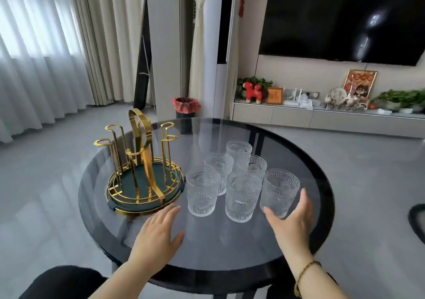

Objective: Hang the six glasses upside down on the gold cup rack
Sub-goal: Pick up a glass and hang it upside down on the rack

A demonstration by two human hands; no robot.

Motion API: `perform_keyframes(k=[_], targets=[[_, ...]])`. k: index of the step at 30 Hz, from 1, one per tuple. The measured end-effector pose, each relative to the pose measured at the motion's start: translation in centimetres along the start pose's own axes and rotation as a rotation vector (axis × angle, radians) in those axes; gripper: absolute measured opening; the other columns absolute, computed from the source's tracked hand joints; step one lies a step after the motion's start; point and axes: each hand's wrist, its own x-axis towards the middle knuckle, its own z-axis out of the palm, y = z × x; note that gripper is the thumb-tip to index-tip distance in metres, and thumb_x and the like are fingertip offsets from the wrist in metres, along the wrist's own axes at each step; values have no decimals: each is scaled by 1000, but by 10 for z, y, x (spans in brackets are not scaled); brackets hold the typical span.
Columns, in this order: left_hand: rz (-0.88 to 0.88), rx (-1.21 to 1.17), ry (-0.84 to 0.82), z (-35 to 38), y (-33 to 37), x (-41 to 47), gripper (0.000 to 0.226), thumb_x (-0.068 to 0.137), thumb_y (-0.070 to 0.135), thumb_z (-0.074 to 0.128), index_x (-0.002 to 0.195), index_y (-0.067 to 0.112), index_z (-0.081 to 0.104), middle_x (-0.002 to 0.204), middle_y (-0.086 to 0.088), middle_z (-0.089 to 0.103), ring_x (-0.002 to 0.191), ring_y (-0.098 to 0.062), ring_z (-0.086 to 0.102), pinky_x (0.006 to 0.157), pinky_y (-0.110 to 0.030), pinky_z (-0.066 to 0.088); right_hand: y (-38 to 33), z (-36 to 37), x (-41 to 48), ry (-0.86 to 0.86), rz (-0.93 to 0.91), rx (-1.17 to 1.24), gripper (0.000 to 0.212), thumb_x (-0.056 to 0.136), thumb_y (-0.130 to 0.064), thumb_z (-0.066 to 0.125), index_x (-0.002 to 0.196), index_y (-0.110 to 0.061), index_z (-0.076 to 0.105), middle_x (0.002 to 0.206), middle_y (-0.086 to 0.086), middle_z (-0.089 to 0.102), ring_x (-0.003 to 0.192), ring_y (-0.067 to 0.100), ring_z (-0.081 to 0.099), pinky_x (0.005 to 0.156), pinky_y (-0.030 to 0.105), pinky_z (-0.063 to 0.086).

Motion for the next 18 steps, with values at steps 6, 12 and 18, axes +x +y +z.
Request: perform_keyframes(k=[6,12,18], targets=[[40,124,-20,9,-7,7,46,93,48,31,136,32,24,151,10,17,138,-8,13,111,-26,8,15,16,20,-137,103,48,108,62,-24,78,139,-15,4,147,14,26,131,33,32,105,47,33],[36,92,-7,11,-9,7,47,92,50,32,136,33,25,151,12,18,137,-7,13,112,-27,8,18,22,31,-90,124,47,94,62,-25,78,134,-15,18,132,17,48,116,38,47,95,48,43],[19,-69,23,4,-11,4,40,91,40,47,129,32,38,144,10,33,132,-9,28,108,-26,22,18,17,31,-20,107,157,80,63,-16,76,127,-15,28,131,12,46,115,32,47,86,36,40]])
